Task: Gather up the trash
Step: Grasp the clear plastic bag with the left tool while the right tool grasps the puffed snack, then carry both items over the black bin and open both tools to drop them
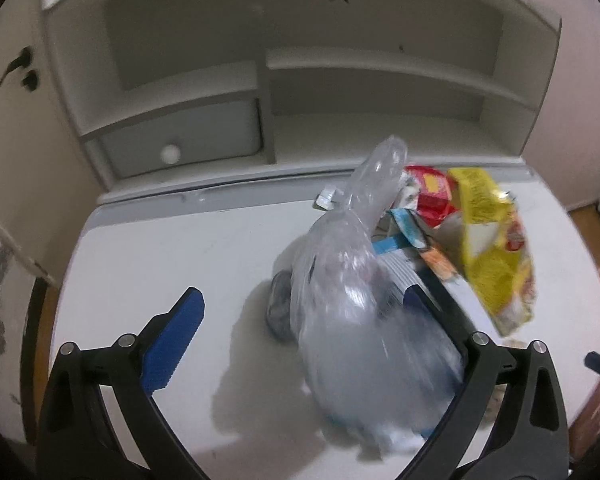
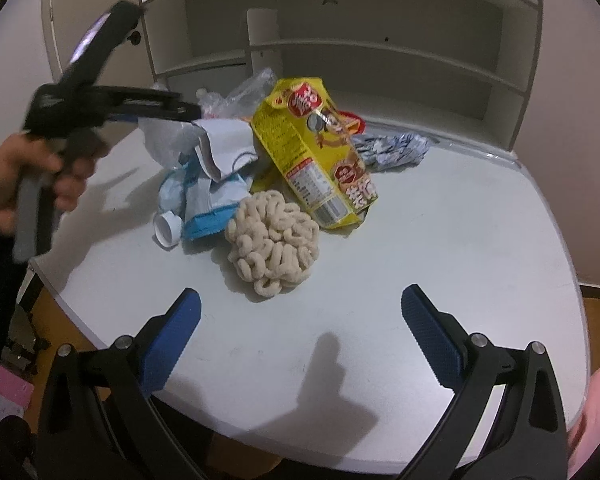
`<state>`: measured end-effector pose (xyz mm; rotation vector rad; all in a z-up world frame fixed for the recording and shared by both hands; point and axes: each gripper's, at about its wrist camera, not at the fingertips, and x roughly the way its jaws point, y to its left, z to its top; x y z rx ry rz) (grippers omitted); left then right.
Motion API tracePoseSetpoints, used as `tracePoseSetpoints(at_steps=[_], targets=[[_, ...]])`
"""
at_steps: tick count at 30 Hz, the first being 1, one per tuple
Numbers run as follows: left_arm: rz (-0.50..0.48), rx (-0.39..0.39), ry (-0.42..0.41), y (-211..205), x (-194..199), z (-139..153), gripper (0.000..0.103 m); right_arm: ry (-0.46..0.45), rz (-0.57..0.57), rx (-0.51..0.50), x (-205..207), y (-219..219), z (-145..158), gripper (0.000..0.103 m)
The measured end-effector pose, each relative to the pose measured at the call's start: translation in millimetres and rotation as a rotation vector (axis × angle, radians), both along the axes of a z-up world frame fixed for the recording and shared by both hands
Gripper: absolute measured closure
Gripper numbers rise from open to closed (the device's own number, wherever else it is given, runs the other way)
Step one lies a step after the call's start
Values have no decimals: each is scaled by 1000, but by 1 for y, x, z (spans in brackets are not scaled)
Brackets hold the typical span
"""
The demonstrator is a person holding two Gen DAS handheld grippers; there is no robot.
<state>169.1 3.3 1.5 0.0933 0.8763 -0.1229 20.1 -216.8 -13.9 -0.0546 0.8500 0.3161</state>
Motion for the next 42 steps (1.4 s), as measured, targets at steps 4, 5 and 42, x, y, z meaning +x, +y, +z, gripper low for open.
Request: tracePoseSetpoints(at_steps=[4,5,42], targets=[[-43,-18,53,-4,12,-12,70,29,21,-10,18,4,-10,7],[-39,-31,52,-3,10,-11,71,38,26,-14,23,6,-12,9],[-873,-145,22,-423,-256,-40,73,244,-902,53,-176,-412,-77,68]])
